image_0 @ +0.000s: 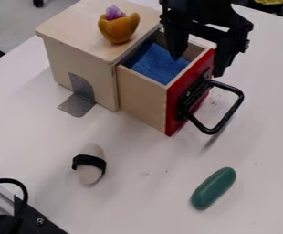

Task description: Move the green object to the left side of the table

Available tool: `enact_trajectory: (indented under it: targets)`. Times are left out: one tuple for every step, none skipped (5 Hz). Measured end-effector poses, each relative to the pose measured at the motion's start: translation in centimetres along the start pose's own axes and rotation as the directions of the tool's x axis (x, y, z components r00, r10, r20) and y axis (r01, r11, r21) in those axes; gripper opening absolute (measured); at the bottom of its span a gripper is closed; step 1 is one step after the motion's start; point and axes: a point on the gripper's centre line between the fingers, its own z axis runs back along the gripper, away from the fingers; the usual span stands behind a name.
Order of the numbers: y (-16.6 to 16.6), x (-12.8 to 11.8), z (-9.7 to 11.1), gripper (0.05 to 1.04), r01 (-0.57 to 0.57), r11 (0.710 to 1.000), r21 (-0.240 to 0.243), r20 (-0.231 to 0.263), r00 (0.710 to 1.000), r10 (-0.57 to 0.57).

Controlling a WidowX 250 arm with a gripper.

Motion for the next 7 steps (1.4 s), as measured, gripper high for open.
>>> enact_trajectory:
  targets:
    - [0.0,-0.4,-0.8,0.999,0.0,1.0,0.002,-0.032,0.999,0.0]
    - [-2.4,-2.5,-1.8,0.999,0.034,0.999,-0.025,-0.059,0.998,-0.035]
    - [-5.3,-4.6,-1.6,0.999,0.1,0.994,-0.036,-0.045,0.994,-0.101]
    - [-8.0,-6.8,-2.4,0.999,0.165,0.986,-0.034,-0.059,0.984,-0.167]
    - [-8.3,-7.8,-5.7,0.999,0.178,0.984,0.017,-0.119,0.977,-0.175]
    - [-7.7,-7.8,-9.1,0.999,0.191,0.978,0.083,-0.16,0.971,-0.176]
    - [-7.1,-8.1,-11.5,0.999,0.219,0.967,0.129,-0.201,0.961,-0.191]
